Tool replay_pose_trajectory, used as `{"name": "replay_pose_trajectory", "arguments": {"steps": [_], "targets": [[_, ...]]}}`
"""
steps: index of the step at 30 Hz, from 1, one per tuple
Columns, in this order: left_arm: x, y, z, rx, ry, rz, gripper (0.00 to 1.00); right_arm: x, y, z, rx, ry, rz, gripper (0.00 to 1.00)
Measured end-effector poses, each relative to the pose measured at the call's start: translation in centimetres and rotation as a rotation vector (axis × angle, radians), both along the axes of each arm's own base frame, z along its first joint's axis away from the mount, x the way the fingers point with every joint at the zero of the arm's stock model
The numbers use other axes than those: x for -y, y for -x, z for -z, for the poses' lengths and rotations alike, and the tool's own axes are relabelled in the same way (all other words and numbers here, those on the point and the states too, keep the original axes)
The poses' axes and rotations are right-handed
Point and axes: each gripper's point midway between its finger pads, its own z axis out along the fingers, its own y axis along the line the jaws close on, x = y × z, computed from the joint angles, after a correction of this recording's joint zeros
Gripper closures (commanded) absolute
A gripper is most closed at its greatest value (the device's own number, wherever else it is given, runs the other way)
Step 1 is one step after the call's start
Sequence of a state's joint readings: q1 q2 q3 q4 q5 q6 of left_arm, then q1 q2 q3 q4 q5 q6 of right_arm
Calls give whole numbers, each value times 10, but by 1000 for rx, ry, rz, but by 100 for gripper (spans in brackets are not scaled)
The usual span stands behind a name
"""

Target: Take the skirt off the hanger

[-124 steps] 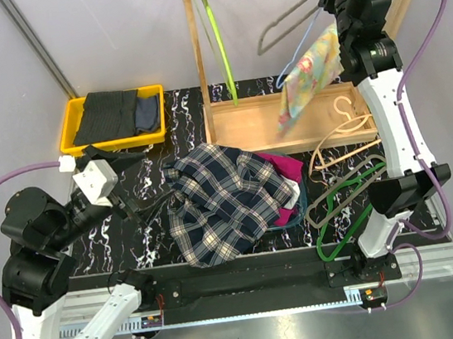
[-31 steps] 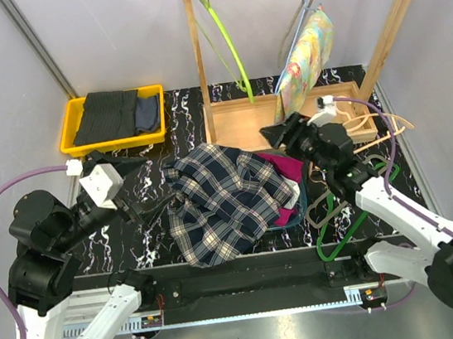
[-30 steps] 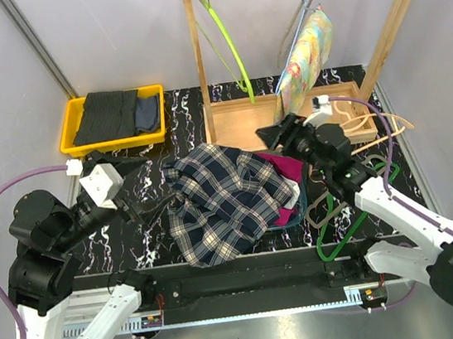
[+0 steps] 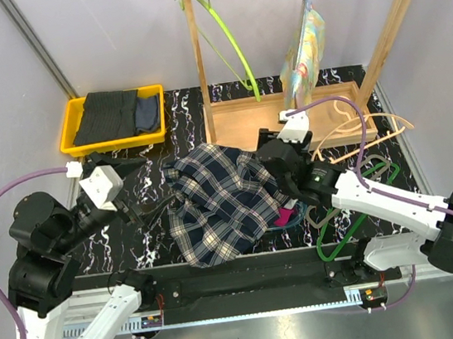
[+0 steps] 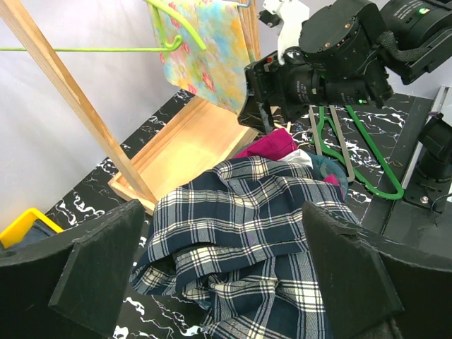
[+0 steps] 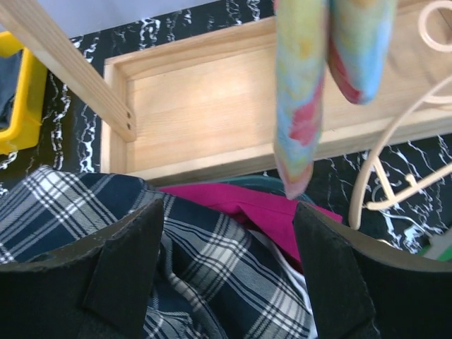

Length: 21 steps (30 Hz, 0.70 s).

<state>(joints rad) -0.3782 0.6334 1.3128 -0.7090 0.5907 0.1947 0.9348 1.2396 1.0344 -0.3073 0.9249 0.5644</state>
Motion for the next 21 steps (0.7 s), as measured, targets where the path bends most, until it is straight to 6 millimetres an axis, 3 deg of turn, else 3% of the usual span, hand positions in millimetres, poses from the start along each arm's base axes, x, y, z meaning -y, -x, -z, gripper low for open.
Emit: {"name": "replay_pose_trajectory", "arguments": {"steps": [6, 12, 21], "targets": [[-1, 1, 1, 1, 0, 0, 1, 28, 22, 15, -47, -3, 41, 17], [0, 0, 4, -5, -2, 0, 1, 48, 33, 15, -48, 0, 79, 13], [0, 0, 5, -7, -3, 0, 1, 38, 15, 33, -42, 83, 97, 11]]}}
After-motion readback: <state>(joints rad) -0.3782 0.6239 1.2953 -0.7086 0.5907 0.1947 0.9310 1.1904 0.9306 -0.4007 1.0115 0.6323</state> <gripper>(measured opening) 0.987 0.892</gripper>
